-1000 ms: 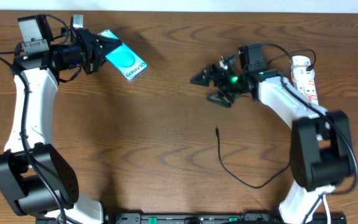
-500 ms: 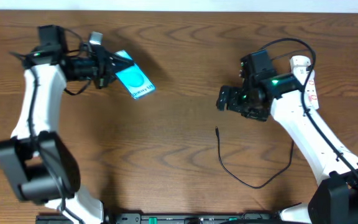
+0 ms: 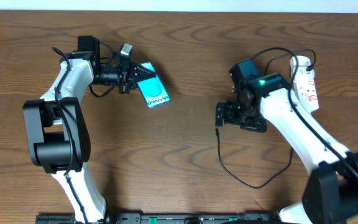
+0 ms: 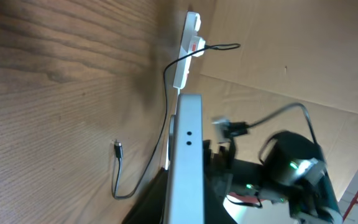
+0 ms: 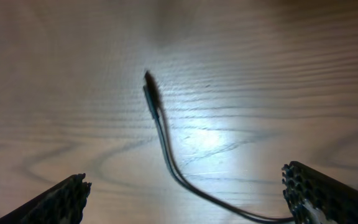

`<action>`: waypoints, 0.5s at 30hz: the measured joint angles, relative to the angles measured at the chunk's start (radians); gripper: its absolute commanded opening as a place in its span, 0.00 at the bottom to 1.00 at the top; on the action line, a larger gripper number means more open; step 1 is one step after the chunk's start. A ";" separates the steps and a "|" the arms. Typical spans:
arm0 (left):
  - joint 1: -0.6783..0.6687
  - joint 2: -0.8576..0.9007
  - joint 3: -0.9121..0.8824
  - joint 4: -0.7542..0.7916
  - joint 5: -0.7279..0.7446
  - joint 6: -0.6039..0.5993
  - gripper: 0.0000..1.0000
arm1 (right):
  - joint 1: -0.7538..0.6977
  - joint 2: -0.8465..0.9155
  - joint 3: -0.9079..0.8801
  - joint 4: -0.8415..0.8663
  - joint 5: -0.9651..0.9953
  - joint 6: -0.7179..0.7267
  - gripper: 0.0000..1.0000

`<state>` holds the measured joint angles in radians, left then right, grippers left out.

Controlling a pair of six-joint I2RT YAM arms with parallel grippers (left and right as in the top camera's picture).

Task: Plug charger to phone and switch on socket
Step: 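Move the right gripper over the black cable's plug end on the table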

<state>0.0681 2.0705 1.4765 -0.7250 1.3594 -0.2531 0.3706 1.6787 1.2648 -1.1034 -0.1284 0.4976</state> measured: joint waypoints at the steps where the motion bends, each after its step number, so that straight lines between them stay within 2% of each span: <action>1: 0.000 0.000 0.000 0.000 0.001 0.007 0.07 | 0.000 0.036 0.000 0.000 -0.032 -0.022 0.99; 7: 0.000 0.000 0.000 0.000 0.003 0.022 0.07 | 0.000 0.190 0.000 0.001 -0.087 -0.064 0.98; 10: 0.000 0.000 0.000 0.000 0.003 0.023 0.07 | 0.000 0.206 0.004 0.000 -0.092 -0.070 0.89; 15: 0.000 0.000 0.000 0.000 0.003 0.026 0.07 | 0.000 0.208 0.025 0.018 -0.100 -0.074 0.84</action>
<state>0.0681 2.0705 1.4765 -0.7246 1.3628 -0.2272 0.3706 1.8870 1.2896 -1.0851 -0.2283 0.4236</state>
